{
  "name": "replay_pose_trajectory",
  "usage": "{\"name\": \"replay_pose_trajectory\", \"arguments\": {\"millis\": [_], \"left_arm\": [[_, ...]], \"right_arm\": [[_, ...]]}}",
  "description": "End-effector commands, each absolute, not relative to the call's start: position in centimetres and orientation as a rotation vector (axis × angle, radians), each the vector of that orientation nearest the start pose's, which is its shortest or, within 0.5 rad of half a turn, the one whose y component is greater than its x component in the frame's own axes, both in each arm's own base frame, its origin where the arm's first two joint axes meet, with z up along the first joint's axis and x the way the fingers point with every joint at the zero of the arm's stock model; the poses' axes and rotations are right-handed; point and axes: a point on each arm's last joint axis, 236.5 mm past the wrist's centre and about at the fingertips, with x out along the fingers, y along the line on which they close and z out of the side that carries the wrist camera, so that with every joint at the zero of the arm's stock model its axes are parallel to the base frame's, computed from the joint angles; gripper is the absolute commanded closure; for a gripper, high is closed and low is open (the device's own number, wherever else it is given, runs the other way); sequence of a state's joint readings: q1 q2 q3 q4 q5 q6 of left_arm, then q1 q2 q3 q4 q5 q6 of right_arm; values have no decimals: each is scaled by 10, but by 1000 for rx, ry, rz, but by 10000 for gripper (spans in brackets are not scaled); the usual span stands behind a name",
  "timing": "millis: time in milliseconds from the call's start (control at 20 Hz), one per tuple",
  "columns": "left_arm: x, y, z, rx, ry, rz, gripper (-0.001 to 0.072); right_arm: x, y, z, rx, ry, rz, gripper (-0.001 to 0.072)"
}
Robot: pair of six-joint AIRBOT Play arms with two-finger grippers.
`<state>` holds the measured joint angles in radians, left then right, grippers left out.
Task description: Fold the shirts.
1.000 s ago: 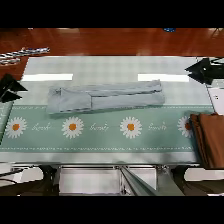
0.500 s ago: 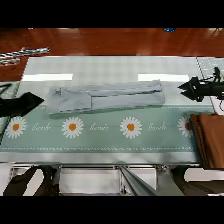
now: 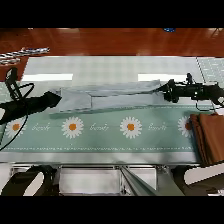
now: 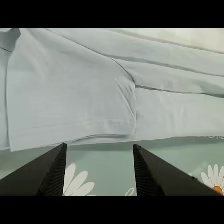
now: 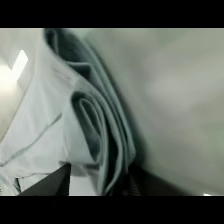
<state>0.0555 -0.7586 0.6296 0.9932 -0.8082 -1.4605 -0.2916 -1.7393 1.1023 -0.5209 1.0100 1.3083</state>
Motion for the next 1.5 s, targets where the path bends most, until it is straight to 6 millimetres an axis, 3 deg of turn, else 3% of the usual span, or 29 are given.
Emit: {"name": "replay_pose_trajectory", "arguments": {"millis": [0,50,100,150,300,350,400,450,550,650,850,1100,1350,1450], "left_arm": [[329,-81,42,-515,882,-195,205],[329,-84,41,-537,889,-200,205],[329,-86,40,-549,898,-204,205],[330,-87,38,-557,904,-207,205],[330,-90,36,-577,915,-212,215],[331,-93,38,-594,911,-219,340],[332,-95,40,-597,907,-227,617],[333,-100,44,-560,895,-261,689],[340,-120,51,-513,894,-334,688],[347,-154,48,-474,950,-417,689],[365,-259,15,-359,1106,-611,689],[351,-388,-39,-253,1356,-812,689],[325,-463,-74,-258,1514,-844,689],[301,-484,-87,-233,1571,-864,689]], "right_arm": [[466,61,-106,1125,1213,162,312],[472,67,-102,1109,1208,180,386],[476,71,-96,1088,1203,204,517],[480,76,-89,1051,1189,246,692],[479,79,-60,983,1198,351,689],[472,73,-52,931,1203,356,689],[464,65,-45,859,1217,349,689],[452,54,-37,769,1238,325,689],[430,34,-17,608,1245,263,689],[405,26,7,511,1217,239,689],[360,36,52,464,1105,245,689],[313,54,95,447,1023,274,689],[286,62,131,424,941,289,689],[280,64,139,419,921,292,689]]}}
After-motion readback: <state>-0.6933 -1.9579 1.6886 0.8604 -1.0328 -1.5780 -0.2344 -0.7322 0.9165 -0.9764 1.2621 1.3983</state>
